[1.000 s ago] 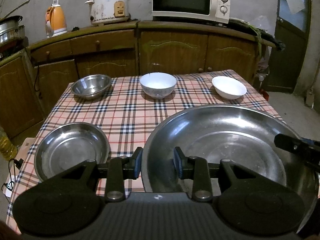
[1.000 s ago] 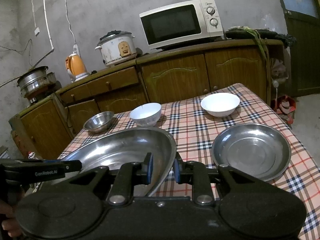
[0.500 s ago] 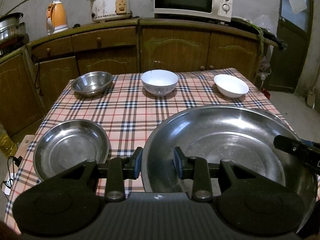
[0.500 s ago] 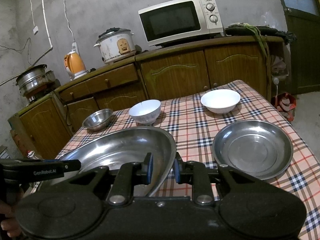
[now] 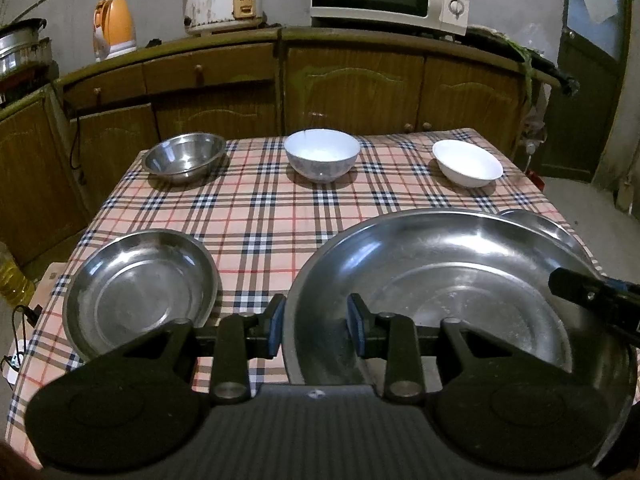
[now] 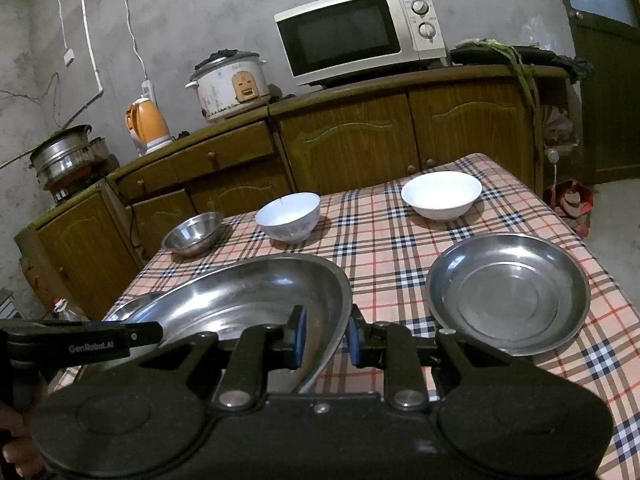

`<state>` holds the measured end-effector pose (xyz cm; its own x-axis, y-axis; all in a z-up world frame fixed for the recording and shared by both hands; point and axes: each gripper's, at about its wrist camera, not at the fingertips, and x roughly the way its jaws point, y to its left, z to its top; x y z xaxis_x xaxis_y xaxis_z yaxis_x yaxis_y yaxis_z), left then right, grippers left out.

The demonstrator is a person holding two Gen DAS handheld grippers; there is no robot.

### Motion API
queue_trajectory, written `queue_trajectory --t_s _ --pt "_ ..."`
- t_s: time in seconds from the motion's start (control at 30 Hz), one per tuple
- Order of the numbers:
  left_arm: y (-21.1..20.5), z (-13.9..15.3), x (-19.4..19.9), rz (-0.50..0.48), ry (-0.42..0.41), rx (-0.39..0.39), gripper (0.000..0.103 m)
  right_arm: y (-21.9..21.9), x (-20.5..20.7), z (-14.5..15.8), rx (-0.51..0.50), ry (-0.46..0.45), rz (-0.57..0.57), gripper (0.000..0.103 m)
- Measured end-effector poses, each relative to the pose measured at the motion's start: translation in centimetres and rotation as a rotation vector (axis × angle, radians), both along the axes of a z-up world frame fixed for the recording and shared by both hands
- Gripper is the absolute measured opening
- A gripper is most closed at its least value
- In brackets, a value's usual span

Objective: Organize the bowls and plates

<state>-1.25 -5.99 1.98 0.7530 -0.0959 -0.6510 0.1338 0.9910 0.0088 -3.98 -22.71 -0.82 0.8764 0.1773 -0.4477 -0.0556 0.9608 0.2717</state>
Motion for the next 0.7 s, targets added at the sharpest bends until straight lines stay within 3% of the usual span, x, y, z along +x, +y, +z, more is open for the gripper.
queue_trajectory --t_s 0.7 --pt "0.1 -1.5 1.2 0.009 0.044 0.013 0.033 -0.1 1.5 -1.4 0.003 0.043 0.004 0.028"
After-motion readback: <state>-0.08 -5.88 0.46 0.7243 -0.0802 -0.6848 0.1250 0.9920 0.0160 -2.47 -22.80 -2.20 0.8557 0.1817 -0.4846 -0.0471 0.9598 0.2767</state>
